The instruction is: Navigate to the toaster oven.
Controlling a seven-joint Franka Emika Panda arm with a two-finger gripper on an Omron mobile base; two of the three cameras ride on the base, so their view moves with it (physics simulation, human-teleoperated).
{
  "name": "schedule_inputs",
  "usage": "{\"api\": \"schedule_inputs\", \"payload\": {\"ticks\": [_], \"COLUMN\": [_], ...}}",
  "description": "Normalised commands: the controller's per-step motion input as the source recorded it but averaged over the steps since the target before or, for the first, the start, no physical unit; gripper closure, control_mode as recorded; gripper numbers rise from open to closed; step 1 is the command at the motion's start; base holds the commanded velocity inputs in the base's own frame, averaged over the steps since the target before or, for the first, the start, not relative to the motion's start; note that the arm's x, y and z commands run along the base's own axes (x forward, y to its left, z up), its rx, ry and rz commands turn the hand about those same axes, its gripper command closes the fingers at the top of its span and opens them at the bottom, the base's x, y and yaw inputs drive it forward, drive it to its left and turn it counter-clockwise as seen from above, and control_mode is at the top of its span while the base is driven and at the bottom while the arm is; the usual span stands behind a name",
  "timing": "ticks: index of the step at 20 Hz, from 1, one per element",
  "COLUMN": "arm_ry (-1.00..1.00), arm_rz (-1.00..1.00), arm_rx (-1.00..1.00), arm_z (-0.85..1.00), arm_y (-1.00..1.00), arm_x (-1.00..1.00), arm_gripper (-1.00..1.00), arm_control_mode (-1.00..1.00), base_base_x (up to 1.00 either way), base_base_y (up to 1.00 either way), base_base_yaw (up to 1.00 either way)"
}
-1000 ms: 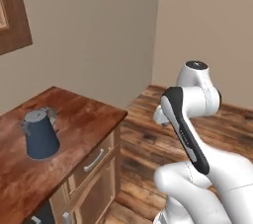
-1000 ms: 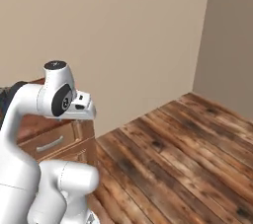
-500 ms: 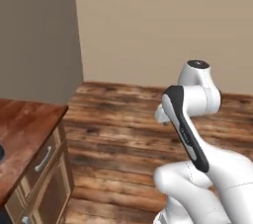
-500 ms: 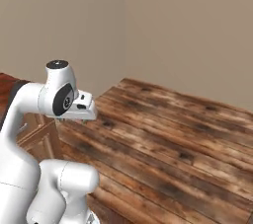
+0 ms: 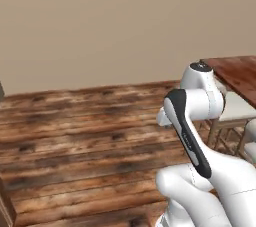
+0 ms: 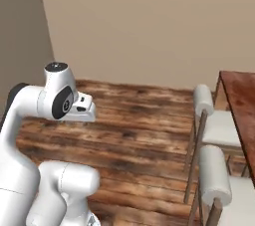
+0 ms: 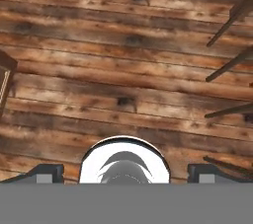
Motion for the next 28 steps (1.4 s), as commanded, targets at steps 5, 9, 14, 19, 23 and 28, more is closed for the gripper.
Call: {"api": "schedule_inputs", "payload": {"ticks": [5,9,14,19,23,28], "arm_ry": [0.00,0.00,0.00,0.00,0.00,0.00], "arm_rz": [0.00,0.00,0.00,0.00,0.00,0.00], "arm_rx": [0.00,0.00,0.00,0.00,0.00,0.00], "arm_z": [0.00,0.00,0.00,0.00,0.00,0.00], "arm_y": [0.00,0.00,0.00,0.00,0.00,0.00], "arm_x": [0.00,0.00,0.00,0.00,0.00,0.00], "arm_gripper": [-1.00,-1.00,-1.00,-1.00,-1.00,-1.00], "arm_control_mode": [1.00,1.00,1.00,1.00,1.00,1.00], "base_base_x": [-0.14,-0.10,-0.13,-0.06,0.00,0.00], "base_base_y": [-0.43,-0.46,-0.47,-0.46,-0.38,0.32], "base_base_yaw": [-0.65,-0.65,-0.65,-0.64,-0.61,-0.43]}}
